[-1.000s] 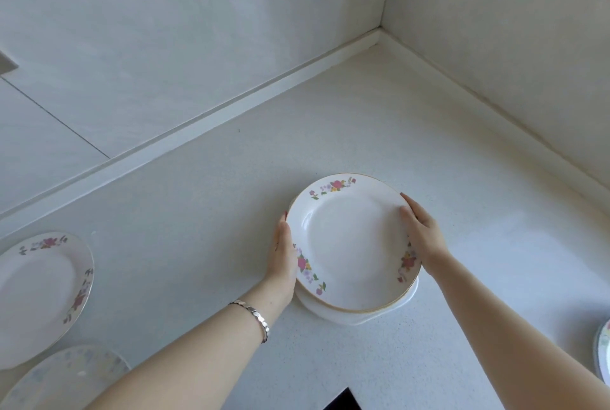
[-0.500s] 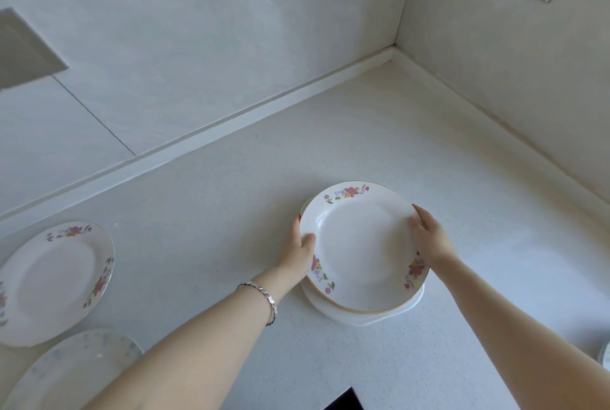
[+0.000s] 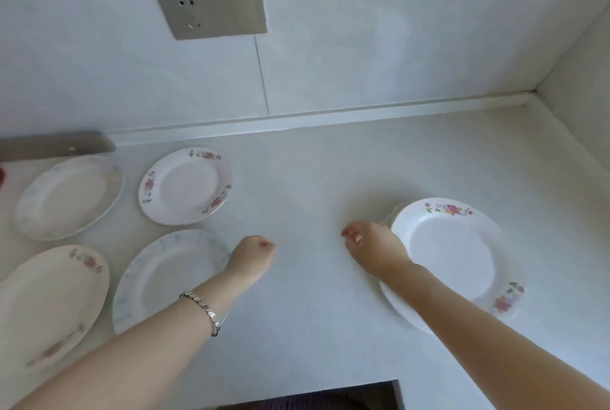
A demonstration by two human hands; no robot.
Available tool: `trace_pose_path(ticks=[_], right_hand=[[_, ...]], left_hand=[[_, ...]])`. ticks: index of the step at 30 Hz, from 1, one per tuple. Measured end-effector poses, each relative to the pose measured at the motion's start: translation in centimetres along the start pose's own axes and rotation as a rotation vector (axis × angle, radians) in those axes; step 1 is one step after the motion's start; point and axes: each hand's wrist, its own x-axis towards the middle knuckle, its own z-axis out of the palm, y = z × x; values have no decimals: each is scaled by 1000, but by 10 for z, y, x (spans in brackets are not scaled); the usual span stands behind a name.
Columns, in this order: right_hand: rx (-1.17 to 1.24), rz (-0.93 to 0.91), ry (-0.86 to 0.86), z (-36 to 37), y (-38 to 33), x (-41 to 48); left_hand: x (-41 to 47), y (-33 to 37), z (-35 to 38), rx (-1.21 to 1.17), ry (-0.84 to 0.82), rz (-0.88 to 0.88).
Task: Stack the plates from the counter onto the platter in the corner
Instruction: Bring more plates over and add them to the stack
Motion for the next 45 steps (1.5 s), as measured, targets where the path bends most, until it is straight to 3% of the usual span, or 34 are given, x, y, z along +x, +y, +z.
trace_pose_path(ticks=[8,14,19,26,30,39,45], right_hand=[[165,90,-308,131,-114,17],[505,475,-245,207,-157,32],[442,561,-128,212,-176,23],[555,384,60,189,-218,9],[538,354,155,177,-236,12],[544,307,268,155,-252,34],[530,297,315,143,-248,35]], left_hand=[[-7,-140,-117,-146,247,-163],[2,-216,-192,-22,252,-124],[34,-246,-243,143,198,-56],[82,-279,-285,527,229,-136],[100,-296,-305,581,192,-232],[115,-303,-342,379,-130,-205],[107,-278,-347,200,-215,-97]])
